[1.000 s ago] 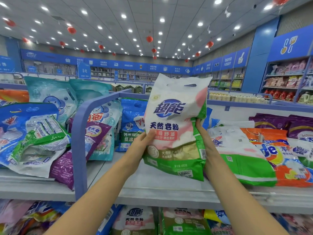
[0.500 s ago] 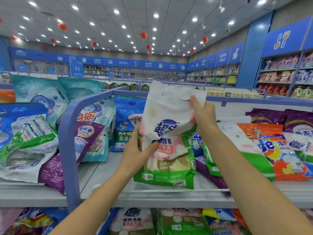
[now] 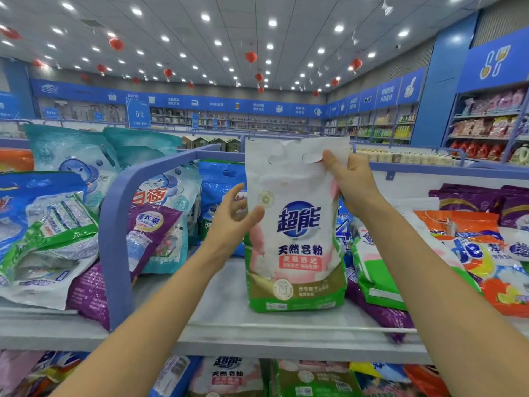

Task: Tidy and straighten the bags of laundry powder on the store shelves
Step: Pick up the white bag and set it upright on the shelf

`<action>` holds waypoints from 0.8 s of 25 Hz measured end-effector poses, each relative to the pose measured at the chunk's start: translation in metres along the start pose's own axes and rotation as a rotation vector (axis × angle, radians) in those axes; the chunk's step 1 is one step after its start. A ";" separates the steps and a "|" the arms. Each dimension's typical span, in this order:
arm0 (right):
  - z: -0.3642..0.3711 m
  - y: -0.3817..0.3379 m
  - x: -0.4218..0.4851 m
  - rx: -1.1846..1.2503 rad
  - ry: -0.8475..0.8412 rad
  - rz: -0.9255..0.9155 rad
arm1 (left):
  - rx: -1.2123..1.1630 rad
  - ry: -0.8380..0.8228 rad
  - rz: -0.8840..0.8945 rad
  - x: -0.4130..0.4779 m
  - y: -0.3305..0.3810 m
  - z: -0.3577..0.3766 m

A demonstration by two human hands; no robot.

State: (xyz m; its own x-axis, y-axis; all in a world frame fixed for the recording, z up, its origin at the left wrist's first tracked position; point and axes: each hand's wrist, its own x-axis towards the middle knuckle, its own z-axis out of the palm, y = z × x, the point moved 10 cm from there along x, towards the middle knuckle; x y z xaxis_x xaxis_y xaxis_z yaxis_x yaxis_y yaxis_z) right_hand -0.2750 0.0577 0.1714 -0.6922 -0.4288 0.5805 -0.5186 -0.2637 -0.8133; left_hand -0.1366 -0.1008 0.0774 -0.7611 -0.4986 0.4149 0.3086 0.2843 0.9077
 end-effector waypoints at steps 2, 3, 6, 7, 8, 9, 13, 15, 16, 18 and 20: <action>-0.001 -0.007 -0.004 -0.033 -0.038 -0.035 | -0.091 0.114 0.067 0.010 0.019 0.008; -0.004 -0.008 -0.007 -0.053 -0.031 -0.055 | -0.106 0.188 0.089 0.013 0.024 0.009; -0.021 -0.009 -0.014 -0.039 0.107 -0.077 | -0.084 0.284 0.119 0.015 0.027 0.011; -0.027 -0.006 -0.017 -0.033 0.140 -0.066 | -0.096 0.311 0.117 0.016 0.025 0.009; -0.029 0.002 -0.022 -0.037 0.143 -0.041 | -0.117 0.336 0.113 0.016 0.023 0.006; -0.031 0.014 -0.032 -0.048 0.132 -0.004 | -0.135 0.352 0.105 0.015 0.020 0.004; -0.009 0.087 -0.096 -0.151 -0.080 0.186 | -0.161 0.419 0.108 0.012 0.019 -0.004; 0.008 0.111 -0.115 -0.088 -0.159 0.300 | -0.197 0.456 0.093 0.012 0.016 -0.006; 0.011 0.114 -0.118 -0.062 -0.170 0.325 | -0.213 0.475 0.084 0.012 0.014 -0.008; 0.009 0.116 -0.115 -0.063 -0.156 0.317 | -0.225 0.524 0.063 0.011 0.009 -0.016; 0.004 0.114 -0.112 -0.093 -0.104 0.279 | -0.262 0.578 0.038 0.011 0.002 -0.026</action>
State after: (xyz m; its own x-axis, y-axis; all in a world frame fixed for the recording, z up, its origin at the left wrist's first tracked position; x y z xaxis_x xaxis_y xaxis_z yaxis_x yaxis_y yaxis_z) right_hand -0.2547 0.0724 0.0139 -0.7621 -0.5606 0.3239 -0.3627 -0.0447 -0.9308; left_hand -0.1297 -0.1273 0.0857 -0.3384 -0.8746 0.3472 0.5143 0.1371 0.8466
